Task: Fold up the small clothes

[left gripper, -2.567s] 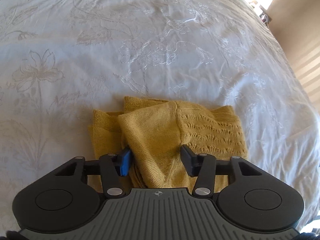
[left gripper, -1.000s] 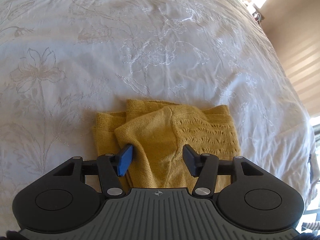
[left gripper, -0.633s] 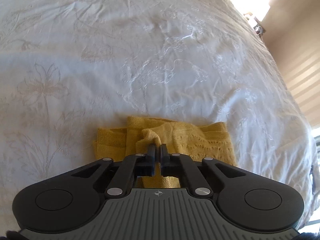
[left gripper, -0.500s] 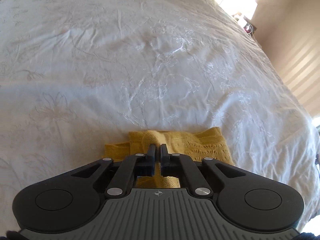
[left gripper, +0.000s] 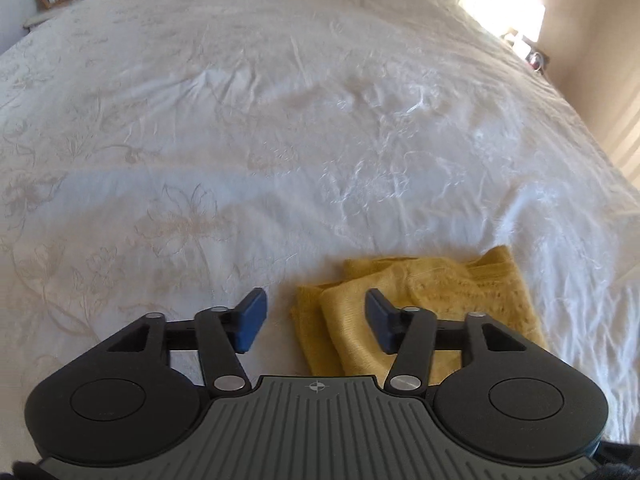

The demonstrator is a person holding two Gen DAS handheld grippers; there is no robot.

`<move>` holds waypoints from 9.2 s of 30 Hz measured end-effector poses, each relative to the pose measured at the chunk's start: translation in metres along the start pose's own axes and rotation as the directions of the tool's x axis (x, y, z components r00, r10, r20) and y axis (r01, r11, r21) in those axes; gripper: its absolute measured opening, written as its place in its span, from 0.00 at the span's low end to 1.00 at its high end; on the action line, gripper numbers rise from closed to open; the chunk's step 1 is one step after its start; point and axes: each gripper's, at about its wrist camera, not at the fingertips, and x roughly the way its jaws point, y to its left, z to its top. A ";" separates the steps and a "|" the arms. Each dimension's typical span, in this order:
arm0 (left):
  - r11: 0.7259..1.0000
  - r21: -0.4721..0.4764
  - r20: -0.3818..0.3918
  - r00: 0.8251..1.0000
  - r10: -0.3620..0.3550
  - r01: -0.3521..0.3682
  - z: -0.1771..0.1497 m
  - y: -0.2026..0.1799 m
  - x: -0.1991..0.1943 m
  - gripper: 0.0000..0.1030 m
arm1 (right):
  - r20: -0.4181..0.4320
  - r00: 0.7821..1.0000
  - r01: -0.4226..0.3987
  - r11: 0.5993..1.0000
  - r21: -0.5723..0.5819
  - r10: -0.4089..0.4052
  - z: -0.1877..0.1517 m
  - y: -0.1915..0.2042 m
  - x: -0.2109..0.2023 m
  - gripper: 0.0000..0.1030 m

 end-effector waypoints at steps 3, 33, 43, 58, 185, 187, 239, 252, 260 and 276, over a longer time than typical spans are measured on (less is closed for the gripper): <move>0.998 0.048 -0.020 0.999 -0.048 0.049 -0.010 -0.019 -0.008 0.69 | 0.032 0.996 0.084 0.995 0.044 -0.086 0.005 -0.023 -0.005 0.87; 0.980 -0.180 -0.180 0.976 -0.121 0.088 -0.103 0.006 -0.006 0.87 | -0.032 0.987 0.161 0.930 0.331 -0.160 0.063 -0.197 0.022 0.99; 0.937 -0.256 -0.182 0.940 -0.287 0.237 -0.122 -0.012 0.007 0.93 | -0.075 0.989 -0.080 0.897 0.434 0.125 0.018 -0.184 0.054 0.99; 0.875 -0.353 -0.176 0.896 -0.409 0.330 -0.116 -0.010 0.031 0.26 | -0.053 0.987 -0.110 0.866 0.489 0.155 0.021 -0.181 0.063 0.50; 0.985 -0.161 -0.039 0.998 0.050 -0.056 -0.246 -0.198 -0.100 0.94 | -0.002 0.974 0.226 0.966 0.127 -0.228 -0.131 -0.130 -0.172 0.99; 0.985 -0.158 -0.036 0.997 0.062 -0.067 -0.249 -0.206 -0.111 0.94 | 0.006 0.973 0.228 0.966 0.120 -0.231 -0.133 -0.121 -0.178 0.99; 0.887 -0.039 0.075 0.883 0.463 -0.461 -0.256 -0.264 -0.208 0.93 | 0.045 0.896 0.428 0.885 0.180 -0.442 -0.161 -0.008 -0.256 0.99; 0.928 -0.072 0.057 0.928 0.369 -0.365 -0.280 -0.266 -0.239 0.93 | 0.024 0.859 0.499 0.845 0.193 -0.512 -0.160 0.023 -0.278 0.99; 0.934 -0.086 0.012 0.937 0.349 -0.347 -0.289 -0.272 -0.244 0.92 | -0.002 0.876 0.473 0.859 0.195 -0.482 -0.170 0.028 -0.282 0.99; 0.943 -0.084 -0.016 0.947 0.321 -0.321 -0.303 -0.281 -0.249 0.92 | 0.016 0.868 0.478 0.844 0.245 -0.496 -0.185 0.031 -0.304 0.99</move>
